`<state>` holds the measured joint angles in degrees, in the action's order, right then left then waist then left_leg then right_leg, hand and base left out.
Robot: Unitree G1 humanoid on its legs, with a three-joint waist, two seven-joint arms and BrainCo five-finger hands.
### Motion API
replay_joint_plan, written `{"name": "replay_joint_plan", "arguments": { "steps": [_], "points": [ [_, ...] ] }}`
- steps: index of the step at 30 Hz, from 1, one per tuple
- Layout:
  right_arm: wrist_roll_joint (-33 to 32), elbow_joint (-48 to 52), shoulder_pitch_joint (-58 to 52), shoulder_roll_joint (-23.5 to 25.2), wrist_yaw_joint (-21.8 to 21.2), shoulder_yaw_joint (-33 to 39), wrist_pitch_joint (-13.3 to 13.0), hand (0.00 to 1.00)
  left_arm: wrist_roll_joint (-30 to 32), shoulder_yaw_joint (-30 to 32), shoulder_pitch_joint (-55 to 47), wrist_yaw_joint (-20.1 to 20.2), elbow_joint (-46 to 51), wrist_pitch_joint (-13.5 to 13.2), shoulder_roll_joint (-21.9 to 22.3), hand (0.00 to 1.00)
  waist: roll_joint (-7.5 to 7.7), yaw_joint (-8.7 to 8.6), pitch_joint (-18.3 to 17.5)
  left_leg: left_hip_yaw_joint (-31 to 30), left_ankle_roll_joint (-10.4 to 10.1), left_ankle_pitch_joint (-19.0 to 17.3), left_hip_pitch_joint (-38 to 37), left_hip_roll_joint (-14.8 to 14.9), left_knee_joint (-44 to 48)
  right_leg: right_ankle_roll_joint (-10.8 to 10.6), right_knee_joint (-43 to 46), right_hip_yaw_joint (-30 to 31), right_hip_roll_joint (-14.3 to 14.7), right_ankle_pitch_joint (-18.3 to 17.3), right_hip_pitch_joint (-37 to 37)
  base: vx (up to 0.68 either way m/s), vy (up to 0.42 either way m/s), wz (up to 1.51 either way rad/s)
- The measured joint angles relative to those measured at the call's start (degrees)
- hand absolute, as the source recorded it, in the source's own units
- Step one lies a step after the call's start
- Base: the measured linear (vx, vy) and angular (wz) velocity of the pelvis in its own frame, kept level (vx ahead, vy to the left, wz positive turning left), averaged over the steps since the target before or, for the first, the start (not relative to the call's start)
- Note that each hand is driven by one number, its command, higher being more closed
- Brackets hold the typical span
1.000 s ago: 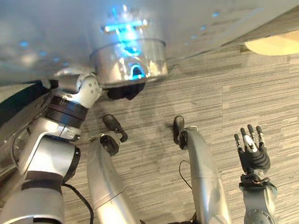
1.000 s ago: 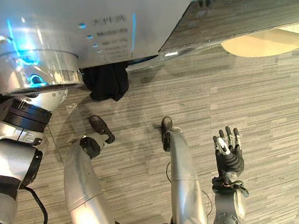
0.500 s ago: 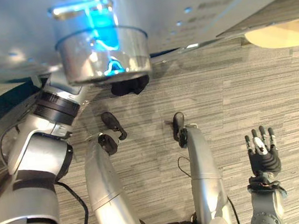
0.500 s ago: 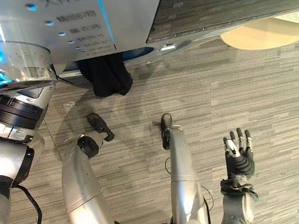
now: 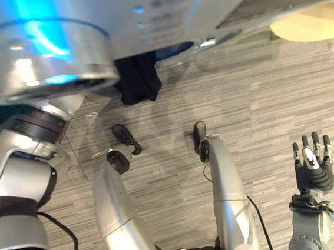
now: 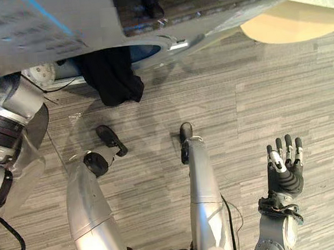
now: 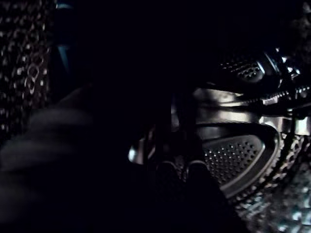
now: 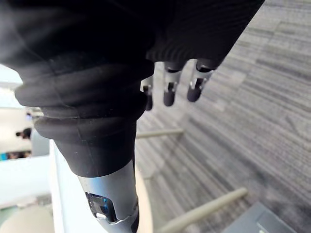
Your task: Pick up the laundry basket with both hands and put the clothes into the washing machine.
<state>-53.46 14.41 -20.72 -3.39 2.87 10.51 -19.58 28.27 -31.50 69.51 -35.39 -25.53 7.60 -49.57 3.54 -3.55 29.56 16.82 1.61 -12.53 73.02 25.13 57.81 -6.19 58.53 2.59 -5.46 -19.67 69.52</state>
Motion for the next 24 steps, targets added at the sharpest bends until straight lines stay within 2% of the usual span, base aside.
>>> {"name": "replay_joint_plan", "arguments": {
  "steps": [3,6,11,14,17,21,22,23,24],
  "points": [
    [0.01,-0.6,0.04,-0.04,0.7,-0.94,-0.25,0.0,2.04,12.71,-5.54,3.64,0.09,-0.35,-3.4,0.0,-0.4,-2.29,0.23,0.65,-0.72,1.25,0.7,1.26,-1.11,0.69,-0.76,0.84,1.73,1.58,2.02,-0.05,-0.051,-0.33],
    [-0.26,-2.58,-0.08,0.17,0.73,-1.64,-0.31,0.0,2.81,17.29,-7.7,5.39,-1.3,-1.76,-7.14,0.0,-0.78,-3.03,0.45,0.95,-1.47,3.0,1.43,2.38,-2.76,1.75,-1.68,0.81,3.04,3.11,3.67,-0.03,-0.044,-0.22],
    [-0.47,-2.51,-0.1,0.91,0.69,-2.17,-0.38,0.0,2.9,21.43,-7.97,6.75,-3.33,-2.26,-7.74,0.0,-2.37,-3.52,1.36,0.97,-1.98,4.93,1.64,2.33,-4.44,2.42,-1.58,0.56,3.43,3.6,4.62,0.02,-0.033,0.02],
    [-0.44,-2.61,-0.11,2.02,0.74,-2.51,-0.38,0.0,2.53,22.12,-7.95,6.76,-3.4,-2.56,-7.74,0.0,-2.62,-3.72,1.49,1.03,-2.09,5.56,1.58,2.03,-5.14,2.52,-1.66,0.52,3.35,3.65,4.78,0.04,0.001,0.07],
    [-0.31,-2.7,-0.12,2.66,0.83,-2.72,-0.39,0.0,-0.28,22.03,-6.61,6.66,-4.23,-3.11,-7.23,0.0,-2.78,-3.69,1.58,1.11,-2.08,5.82,1.44,1.84,-5.42,2.56,-1.6,0.53,3.33,3.67,4.78,0.04,0.007,0.04],
    [0.38,-2.7,-0.16,3.1,0.93,-3.74,-0.35,0.0,-8.21,23.5,-4.6,6.02,-2.54,-4.17,-4.98,0.0,-3.49,-3.35,1.97,1.43,-1.72,6.61,1.23,1.34,-6.25,2.66,-1.59,0.44,3.11,3.81,4.76,0.03,0.006,0.09],
    [0.8,-2.64,-0.16,3.13,0.93,-3.91,-0.32,0.0,-10.42,25.98,-5.97,5.35,0.21,-4.57,-4.27,0.0,-3.53,-3.48,1.99,1.38,-1.77,6.8,1.23,0.97,-6.58,2.64,-1.67,0.44,2.89,3.85,4.77,0.02,0.013,0.08],
    [1.24,-2.31,-0.18,3.21,0.97,-3.88,-0.32,0.0,-13.12,31.82,-11.3,4.62,7.26,-5.45,-2.6,0.0,-3.72,-3.77,2.07,1.43,-1.79,6.9,1.2,0.78,-6.87,2.6,-1.89,0.42,2.71,3.93,4.77,0.0,0.0,0.0],
    [1.41,-2.07,-0.2,3.27,1.12,-3.87,-0.33,0.0,-15.57,34.83,-15.56,3.98,12.61,-6.62,-2.33,0.0,-3.89,-3.8,2.12,1.45,-1.8,6.9,1.16,0.82,-6.9,2.61,-2.03,0.45,2.73,3.95,4.77,0.04,0.022,-0.02]
  ]
}}
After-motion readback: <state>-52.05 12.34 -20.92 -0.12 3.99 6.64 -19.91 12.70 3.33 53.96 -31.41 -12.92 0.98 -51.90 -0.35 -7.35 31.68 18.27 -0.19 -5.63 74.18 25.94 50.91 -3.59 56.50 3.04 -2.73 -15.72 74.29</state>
